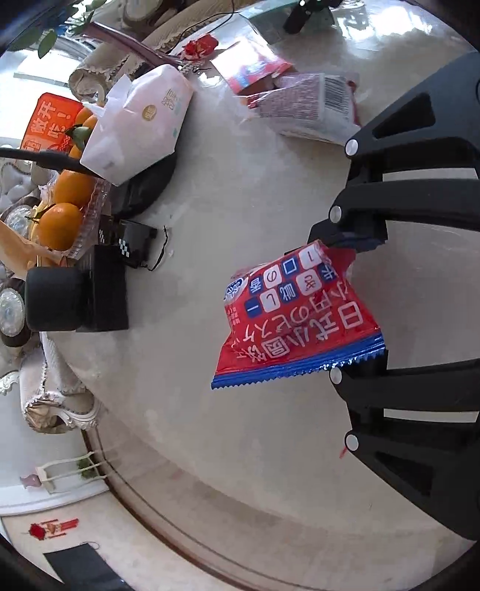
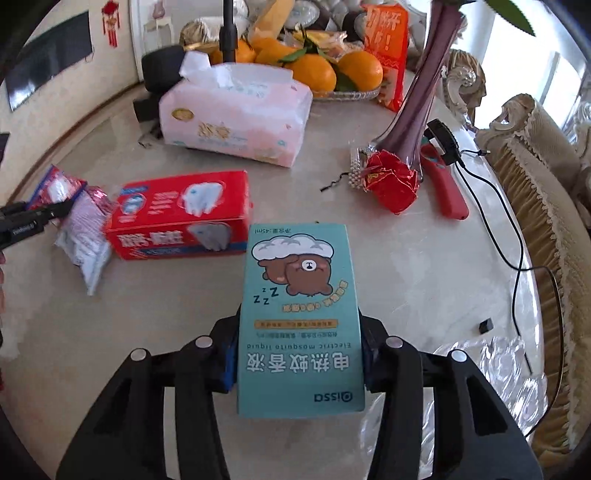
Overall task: Collect trash
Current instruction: 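Grasp the red snack bag with left tool while right tool grasps teal mosquito-liquid box, then carry the red bag and teal box to the wastebasket and open both tools, then move both tools back over the table toward the silver packet and red box, then grasp the silver snack packet with left tool while right tool grasps red toothpaste box, then lower the silver packet and red box into the wastebasket, opening both tools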
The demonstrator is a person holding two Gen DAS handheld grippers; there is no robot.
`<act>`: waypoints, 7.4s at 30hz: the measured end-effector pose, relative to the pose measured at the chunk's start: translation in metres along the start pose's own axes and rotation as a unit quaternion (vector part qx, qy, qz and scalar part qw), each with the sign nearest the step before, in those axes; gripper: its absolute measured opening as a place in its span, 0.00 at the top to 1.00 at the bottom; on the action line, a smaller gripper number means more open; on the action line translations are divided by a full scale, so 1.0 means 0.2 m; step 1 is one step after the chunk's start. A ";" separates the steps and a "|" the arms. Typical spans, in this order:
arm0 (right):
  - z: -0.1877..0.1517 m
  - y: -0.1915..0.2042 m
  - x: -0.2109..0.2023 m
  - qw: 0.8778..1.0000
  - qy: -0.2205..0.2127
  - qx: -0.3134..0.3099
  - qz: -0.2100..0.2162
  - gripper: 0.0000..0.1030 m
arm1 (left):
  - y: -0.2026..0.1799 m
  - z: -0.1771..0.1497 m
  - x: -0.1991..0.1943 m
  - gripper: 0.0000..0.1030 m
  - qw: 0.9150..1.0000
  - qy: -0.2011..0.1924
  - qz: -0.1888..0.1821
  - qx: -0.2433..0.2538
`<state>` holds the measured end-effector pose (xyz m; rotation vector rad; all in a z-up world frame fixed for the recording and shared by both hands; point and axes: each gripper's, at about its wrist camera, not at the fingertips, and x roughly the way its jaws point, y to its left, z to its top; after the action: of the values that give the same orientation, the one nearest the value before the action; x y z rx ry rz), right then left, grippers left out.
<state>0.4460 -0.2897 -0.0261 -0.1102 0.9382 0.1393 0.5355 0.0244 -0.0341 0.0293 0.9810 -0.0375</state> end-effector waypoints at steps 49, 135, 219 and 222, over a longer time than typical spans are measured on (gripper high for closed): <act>-2.01 0.95 -0.55 0.977 0.155 -0.071 0.126 0.55 | -0.41 -2.50 -0.70 0.51 0.965 0.160 -0.140 0.151; 0.40 0.53 0.29 0.881 0.129 -0.438 0.124 0.23 | -0.47 0.09 0.02 0.08 0.980 0.004 -0.068 0.187; -1.51 0.78 -1.29 0.988 -0.067 -0.025 0.138 0.55 | -0.29 -1.69 -1.43 0.64 0.975 -0.068 -0.177 0.116; -1.76 0.83 -1.21 0.988 0.000 0.000 0.157 0.55 | -0.28 -1.99 -1.40 0.64 0.979 -0.015 -0.180 0.094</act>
<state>-0.0016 -0.1979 -0.0425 0.0383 0.9515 0.4313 0.0480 -0.0098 -0.0230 0.0251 0.9403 -0.4621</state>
